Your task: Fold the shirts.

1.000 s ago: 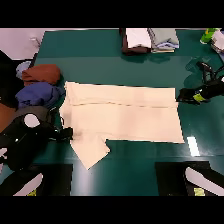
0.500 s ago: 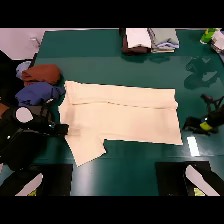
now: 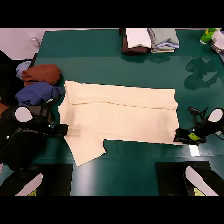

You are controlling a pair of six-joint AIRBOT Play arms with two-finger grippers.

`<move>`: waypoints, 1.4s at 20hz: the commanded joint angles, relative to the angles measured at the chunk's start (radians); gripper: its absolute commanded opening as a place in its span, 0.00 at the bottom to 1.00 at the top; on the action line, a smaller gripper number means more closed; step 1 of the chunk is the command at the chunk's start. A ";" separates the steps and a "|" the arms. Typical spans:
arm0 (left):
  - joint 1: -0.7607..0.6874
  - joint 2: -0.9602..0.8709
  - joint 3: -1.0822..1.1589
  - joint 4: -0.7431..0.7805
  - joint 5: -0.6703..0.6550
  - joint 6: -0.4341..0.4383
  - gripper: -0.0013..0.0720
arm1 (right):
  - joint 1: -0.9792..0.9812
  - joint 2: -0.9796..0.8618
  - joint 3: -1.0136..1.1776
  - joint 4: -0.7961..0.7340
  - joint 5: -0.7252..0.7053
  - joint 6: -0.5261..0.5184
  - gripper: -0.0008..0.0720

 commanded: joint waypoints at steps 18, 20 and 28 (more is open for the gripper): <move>0.001 0.180 0.110 0.056 -0.268 0.044 0.05 | 0.003 0.266 0.143 -0.153 0.240 -0.016 0.03; 0.001 0.137 0.179 0.064 -0.171 0.056 0.05 | -0.008 0.196 0.219 -0.148 0.206 -0.023 0.03; 0.001 -0.360 0.539 0.114 0.098 0.146 0.06 | 0.120 -0.309 0.621 -0.144 0.070 0.009 0.03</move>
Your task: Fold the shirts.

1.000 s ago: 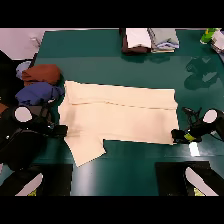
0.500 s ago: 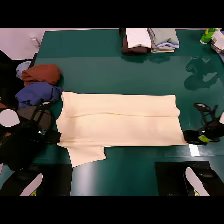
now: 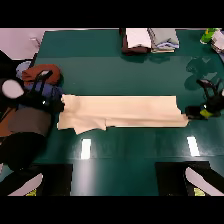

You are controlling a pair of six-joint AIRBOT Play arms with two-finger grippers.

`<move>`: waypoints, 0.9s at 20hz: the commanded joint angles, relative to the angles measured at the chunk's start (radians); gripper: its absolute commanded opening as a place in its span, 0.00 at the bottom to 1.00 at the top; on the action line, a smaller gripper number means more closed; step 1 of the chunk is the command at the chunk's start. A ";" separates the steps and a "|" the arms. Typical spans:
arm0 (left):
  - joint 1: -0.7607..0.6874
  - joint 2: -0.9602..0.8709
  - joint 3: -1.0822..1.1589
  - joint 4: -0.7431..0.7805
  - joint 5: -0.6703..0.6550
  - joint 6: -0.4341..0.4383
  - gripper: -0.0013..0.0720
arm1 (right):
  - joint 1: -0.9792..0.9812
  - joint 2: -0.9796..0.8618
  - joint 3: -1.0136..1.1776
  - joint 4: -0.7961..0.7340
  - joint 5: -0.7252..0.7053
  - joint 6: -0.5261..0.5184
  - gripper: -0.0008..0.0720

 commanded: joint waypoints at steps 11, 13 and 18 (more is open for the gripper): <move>0.001 -0.402 0.264 0.001 0.178 0.033 0.70 | 0.024 -0.491 0.468 0.185 -0.084 0.018 0.41; 0.001 -0.402 0.281 0.001 0.143 0.031 0.70 | 0.023 -0.488 0.508 0.181 -0.086 0.018 0.66; 0.001 -0.401 0.317 -0.035 -0.001 0.036 0.06 | -0.064 -0.374 0.379 0.176 -0.077 -0.013 0.72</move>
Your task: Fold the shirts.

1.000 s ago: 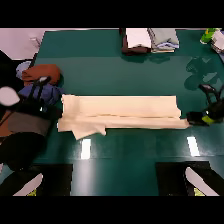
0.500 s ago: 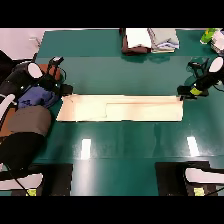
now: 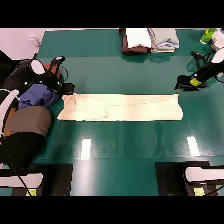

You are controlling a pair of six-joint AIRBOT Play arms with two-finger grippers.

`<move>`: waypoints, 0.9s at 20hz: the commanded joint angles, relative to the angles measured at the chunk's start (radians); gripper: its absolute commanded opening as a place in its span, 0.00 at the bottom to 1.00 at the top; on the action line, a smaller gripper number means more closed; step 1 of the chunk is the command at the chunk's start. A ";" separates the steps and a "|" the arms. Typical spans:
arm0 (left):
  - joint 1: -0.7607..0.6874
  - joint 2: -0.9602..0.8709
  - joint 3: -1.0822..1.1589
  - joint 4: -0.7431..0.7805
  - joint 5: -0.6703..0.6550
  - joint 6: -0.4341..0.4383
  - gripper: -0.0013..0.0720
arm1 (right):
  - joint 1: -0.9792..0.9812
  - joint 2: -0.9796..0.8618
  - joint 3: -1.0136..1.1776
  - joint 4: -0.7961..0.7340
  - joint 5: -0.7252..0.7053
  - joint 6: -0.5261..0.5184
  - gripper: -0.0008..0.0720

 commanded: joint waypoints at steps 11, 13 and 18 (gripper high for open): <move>0.000 -0.003 0.013 -0.222 -0.032 0.006 0.06 | -0.075 -0.022 -0.347 0.123 -0.141 -0.047 0.79; -0.015 -0.003 0.011 -0.223 -0.027 0.006 0.06 | -0.051 -0.024 -0.339 0.117 -0.143 -0.048 0.69; -0.168 -0.017 0.008 -0.219 0.092 -0.022 0.05 | -0.030 0.020 -0.339 0.044 -0.119 -0.051 0.03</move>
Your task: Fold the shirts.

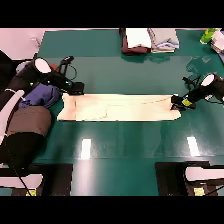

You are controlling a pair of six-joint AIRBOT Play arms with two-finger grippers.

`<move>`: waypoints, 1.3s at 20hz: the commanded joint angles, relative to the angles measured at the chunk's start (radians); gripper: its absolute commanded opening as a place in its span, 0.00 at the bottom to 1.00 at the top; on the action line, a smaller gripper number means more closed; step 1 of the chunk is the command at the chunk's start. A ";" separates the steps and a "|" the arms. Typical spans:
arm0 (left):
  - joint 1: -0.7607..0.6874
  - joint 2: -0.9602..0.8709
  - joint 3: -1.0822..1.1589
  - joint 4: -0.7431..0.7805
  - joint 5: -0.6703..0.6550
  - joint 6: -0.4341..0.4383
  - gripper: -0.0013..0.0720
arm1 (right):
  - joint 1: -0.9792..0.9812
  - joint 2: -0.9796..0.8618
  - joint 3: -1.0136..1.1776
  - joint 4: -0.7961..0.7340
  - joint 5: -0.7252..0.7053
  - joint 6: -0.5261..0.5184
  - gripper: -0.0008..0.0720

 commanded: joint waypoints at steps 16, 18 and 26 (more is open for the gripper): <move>-0.462 -0.389 0.290 -0.054 0.197 -0.049 0.05 | 0.288 0.358 0.436 0.142 0.204 0.062 0.03; -0.460 -0.389 0.290 -0.048 0.203 -0.049 0.05 | 0.330 0.358 0.460 0.142 0.195 0.081 0.03; -0.431 -0.365 0.291 0.060 0.153 -0.135 0.05 | 0.463 0.331 0.475 0.148 0.117 0.135 0.03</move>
